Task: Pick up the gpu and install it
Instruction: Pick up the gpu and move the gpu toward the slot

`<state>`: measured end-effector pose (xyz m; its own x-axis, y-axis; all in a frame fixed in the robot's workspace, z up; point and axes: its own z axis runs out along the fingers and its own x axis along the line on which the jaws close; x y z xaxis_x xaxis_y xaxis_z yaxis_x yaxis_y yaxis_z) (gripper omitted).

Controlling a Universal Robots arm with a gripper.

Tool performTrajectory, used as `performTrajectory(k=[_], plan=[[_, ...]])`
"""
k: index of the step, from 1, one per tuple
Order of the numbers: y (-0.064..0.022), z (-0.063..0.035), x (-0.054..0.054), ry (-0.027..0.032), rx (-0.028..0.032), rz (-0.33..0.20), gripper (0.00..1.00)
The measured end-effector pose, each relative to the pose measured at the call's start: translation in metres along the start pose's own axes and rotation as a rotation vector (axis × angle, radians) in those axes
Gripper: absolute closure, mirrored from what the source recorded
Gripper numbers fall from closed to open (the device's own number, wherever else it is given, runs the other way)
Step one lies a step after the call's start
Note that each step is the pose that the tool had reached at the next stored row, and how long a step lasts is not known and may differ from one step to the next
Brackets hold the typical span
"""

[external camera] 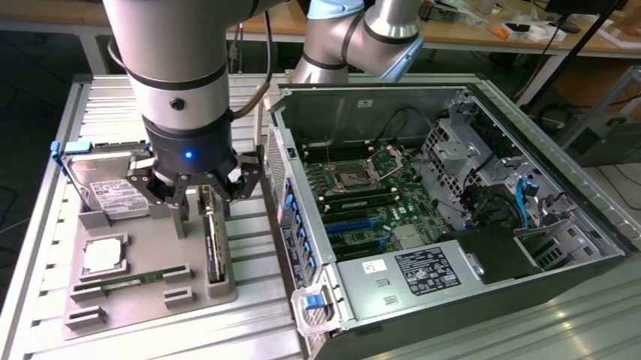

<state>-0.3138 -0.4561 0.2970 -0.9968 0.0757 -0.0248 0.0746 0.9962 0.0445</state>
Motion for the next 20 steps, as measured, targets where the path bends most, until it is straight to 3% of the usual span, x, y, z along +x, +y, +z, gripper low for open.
performTrajectory(k=[20], plan=[[-0.0009, 0.0148, 0.003, 0.0, 0.0001, 0.0, 0.44]])
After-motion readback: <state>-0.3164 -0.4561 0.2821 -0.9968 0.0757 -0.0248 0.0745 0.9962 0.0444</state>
